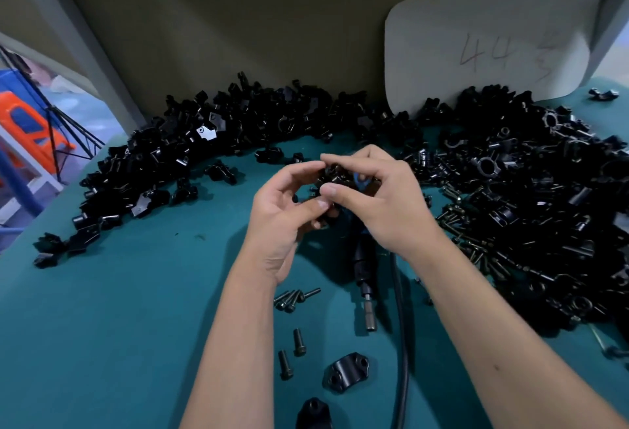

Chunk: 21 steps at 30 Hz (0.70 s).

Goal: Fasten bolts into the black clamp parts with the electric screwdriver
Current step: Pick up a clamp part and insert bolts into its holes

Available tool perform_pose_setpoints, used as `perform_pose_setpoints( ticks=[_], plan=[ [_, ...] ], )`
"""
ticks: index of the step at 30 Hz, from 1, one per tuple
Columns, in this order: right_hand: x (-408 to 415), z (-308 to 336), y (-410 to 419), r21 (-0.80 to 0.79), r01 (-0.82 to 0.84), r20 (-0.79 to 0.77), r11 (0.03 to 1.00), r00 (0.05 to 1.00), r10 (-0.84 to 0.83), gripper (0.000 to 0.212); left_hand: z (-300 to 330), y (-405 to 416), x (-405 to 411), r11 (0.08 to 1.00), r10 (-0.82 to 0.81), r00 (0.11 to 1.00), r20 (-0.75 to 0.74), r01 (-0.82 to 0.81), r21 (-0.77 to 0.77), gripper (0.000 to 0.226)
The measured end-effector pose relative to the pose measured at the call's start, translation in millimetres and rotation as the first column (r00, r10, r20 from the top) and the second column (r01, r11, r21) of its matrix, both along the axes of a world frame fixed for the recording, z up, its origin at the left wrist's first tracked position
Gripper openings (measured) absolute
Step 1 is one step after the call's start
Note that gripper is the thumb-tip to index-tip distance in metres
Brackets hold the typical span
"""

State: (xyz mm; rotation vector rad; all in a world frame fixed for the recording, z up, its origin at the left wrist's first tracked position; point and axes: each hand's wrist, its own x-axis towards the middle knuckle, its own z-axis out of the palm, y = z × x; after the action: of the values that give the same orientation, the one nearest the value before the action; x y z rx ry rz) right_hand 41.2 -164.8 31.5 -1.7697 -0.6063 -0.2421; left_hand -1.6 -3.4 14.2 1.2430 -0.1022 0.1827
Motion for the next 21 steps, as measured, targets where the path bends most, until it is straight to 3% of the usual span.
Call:
perform_pose_setpoints(
  ticks=[3,8,12,15,18,21],
  plan=[
    [-3.8,2.7,3.9,0.012,-0.02,-0.031,1.0,0.999,0.02,0.041,0.4,4.8,-1.5,0.999,0.003,1.0,0.001,-0.003,-0.034,0.043],
    [-6.5,0.8,10.2,-0.294,-0.037,0.011,0.955,0.999,0.043,0.05,1.3,1.2,-0.2,0.99,0.029,0.998,-0.06,-0.037,-0.135,0.04],
    [-9.3,0.8,11.6,-0.346,-0.04,0.034,0.937,0.998,0.056,0.051,2.3,-1.6,0.9,0.976,0.032,0.996,-0.089,-0.05,-0.211,0.031],
    [-10.1,-0.7,15.4,-0.276,0.034,0.074,0.961,0.997,-0.014,0.046,3.1,-3.1,0.9,0.979,0.043,0.994,-0.102,-0.063,-0.195,0.027],
    [-13.3,-1.3,19.3,-0.087,0.18,0.121,0.98,0.978,-0.169,0.041,1.9,-1.0,-1.0,0.985,0.076,0.991,-0.114,-0.092,-0.144,0.024],
    [-16.2,-0.1,22.9,0.129,0.209,0.016,0.969,0.977,-0.213,0.032,2.2,3.0,-3.3,0.985,0.06,0.993,-0.101,-0.076,-0.154,0.028]
  ],
)
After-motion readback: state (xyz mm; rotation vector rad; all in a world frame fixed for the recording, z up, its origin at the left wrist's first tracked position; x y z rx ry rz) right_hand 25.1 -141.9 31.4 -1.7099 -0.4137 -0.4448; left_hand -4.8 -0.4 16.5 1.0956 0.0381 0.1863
